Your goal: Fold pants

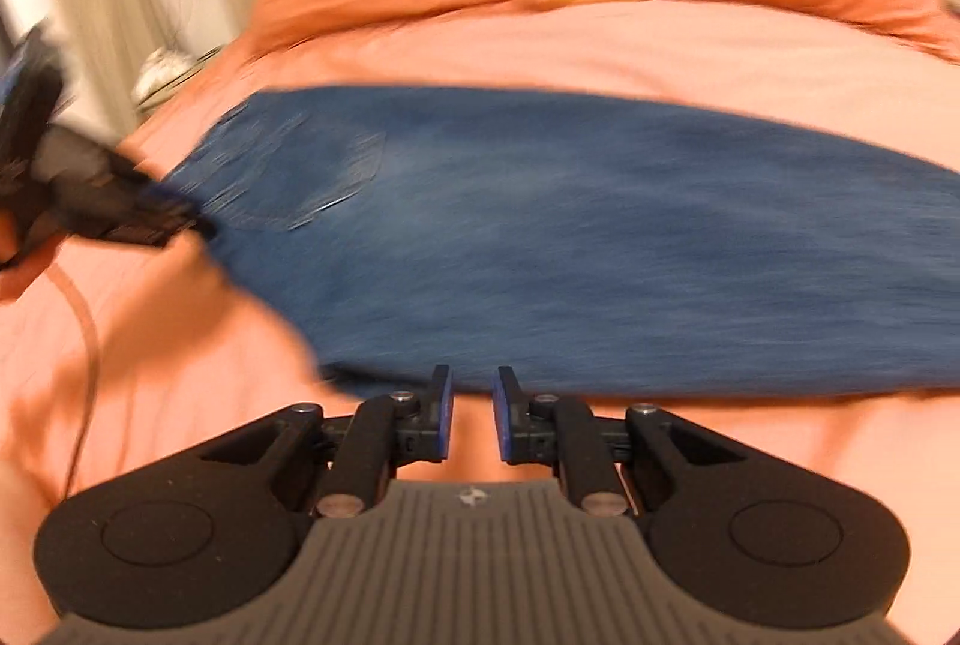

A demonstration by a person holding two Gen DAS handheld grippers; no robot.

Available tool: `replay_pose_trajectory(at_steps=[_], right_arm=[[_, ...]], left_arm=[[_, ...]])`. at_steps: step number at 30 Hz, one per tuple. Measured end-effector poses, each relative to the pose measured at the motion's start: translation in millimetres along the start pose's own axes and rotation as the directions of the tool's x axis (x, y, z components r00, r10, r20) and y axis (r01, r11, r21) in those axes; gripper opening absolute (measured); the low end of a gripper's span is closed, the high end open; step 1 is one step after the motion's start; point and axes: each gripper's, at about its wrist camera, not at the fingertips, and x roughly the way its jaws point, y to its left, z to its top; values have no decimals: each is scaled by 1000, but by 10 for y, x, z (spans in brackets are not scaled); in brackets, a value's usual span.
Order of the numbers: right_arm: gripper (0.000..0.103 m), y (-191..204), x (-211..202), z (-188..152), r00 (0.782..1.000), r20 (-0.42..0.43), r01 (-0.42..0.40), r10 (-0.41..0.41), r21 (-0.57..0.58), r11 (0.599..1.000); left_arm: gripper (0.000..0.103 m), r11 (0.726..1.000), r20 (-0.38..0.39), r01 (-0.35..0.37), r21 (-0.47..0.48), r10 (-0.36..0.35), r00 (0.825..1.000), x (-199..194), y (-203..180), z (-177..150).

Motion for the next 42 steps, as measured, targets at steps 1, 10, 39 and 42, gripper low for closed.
replay_pose_trajectory(at_steps=[1,10,39,42], right_arm=[[16,-168,-77,22,1000,9,30,-30,21,999],[23,-1998,-808,49,956,12,273,-294,334,902],[43,-5162,-1172,-564,975,55,68,-217,850,522],[45,-5339,-1095,-421,987,43,54,-156,821,569]], left_arm=[[30,1000,11,22,-8,-21,1000,-35,-83,44],[31,988,14,156,-18,-156,988,78,-795,659],[24,953,54,296,61,-299,953,1373,-2651,2831],[23,954,39,291,79,-294,955,1440,-2682,2898]])
